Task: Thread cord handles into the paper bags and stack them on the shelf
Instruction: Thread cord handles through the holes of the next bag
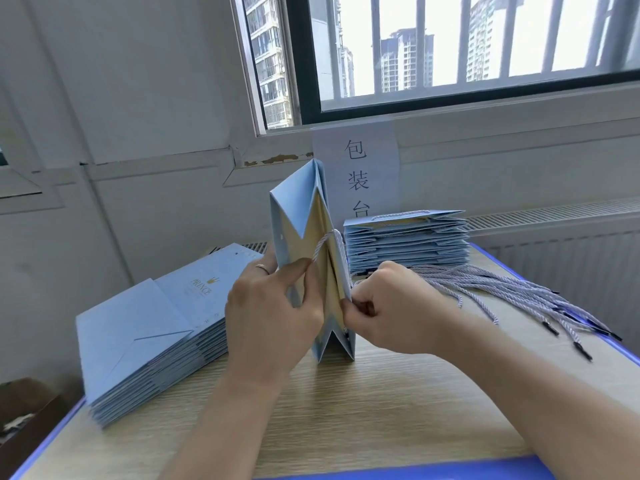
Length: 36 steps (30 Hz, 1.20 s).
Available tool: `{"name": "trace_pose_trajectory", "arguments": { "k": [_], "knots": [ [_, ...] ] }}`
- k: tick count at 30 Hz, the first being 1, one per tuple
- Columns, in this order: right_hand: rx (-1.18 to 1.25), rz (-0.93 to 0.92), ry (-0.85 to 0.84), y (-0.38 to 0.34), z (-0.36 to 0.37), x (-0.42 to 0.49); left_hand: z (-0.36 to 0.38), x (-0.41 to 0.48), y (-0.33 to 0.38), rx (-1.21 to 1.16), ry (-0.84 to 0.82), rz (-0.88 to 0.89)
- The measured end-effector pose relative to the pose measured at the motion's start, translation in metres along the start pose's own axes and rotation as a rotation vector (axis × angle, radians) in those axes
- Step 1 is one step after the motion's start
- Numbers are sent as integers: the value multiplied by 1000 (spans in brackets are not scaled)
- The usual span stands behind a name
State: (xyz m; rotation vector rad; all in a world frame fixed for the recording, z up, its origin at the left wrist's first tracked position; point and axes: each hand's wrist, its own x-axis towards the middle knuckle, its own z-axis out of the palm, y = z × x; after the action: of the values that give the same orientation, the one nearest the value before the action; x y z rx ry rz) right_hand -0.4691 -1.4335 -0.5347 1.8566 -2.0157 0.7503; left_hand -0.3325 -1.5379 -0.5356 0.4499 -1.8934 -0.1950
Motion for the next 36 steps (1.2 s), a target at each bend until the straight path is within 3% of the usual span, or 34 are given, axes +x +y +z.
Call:
{"name": "trace_pose_trajectory", "arguments": {
  "k": [7,14,26,32,36],
  "knots": [
    [17,16,-12,-5,-3,-1,7,-2,-2,-52,-4,26],
    [59,21,-37,-6,-4,0,14,-6,-7,-64,-241,-94],
    [120,50,-69,-4,-7,-1,8,-3,-3,-35,-113,-48],
    [161,66,-114,-5,-7,-1,13,-6,-6,5,-239,-86],
    [176,75,-122,-3,-8,-2,12,-6,-4,-35,-239,-100]
  ]
}}
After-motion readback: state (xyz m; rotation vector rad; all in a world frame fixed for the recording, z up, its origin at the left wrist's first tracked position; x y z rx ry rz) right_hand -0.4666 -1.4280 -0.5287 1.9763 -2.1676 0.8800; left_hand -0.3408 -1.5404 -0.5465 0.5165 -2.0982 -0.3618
